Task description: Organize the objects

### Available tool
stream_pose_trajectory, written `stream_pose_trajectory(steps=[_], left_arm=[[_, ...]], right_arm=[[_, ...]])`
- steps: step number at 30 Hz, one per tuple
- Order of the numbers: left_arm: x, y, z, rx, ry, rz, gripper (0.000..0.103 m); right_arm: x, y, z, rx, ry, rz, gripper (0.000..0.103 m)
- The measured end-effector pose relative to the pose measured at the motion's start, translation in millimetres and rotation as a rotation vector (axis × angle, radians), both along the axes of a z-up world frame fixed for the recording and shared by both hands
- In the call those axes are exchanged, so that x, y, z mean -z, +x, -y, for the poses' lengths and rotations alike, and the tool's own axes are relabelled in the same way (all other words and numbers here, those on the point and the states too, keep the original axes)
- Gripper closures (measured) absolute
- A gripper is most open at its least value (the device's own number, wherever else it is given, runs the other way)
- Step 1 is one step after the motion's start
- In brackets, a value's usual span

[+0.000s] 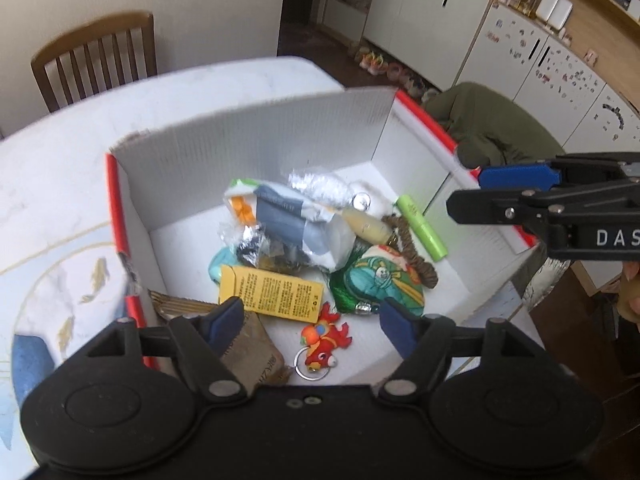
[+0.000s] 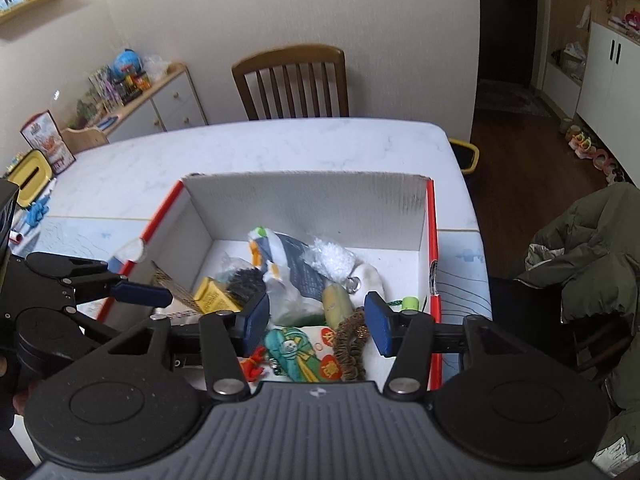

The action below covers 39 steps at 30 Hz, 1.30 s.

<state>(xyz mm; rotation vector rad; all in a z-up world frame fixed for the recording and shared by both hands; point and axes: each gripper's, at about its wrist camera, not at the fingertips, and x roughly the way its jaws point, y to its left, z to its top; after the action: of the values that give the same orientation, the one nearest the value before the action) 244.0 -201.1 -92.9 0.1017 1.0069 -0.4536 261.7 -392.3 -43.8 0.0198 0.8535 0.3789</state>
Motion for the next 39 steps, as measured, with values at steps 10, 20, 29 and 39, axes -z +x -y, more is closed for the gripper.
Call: stream_pose_trajectory(steps=[10, 20, 29, 39], left_arm=[[-39, -29, -18, -0.014, -0.037, 0.121, 0.019], [-62, -54, -46, -0.030, -0.045, 0.222, 0.011], [-67, -74, -70, -0.032, -0.079, 0.256, 0.001], [-70, -90, -88, -0.016, -0.111, 0.258, 0.001]], right_arm=[[-22, -38, -11, 0.008, 0.032, 0.061, 0.043], [-35, -73, -26, 0.058, 0.042, 0.129, 0.035], [-41, -106, -35, 0.116, 0.102, 0.189, 0.020], [-51, -140, -51, 0.165, 0.105, 0.247, 0.008]])
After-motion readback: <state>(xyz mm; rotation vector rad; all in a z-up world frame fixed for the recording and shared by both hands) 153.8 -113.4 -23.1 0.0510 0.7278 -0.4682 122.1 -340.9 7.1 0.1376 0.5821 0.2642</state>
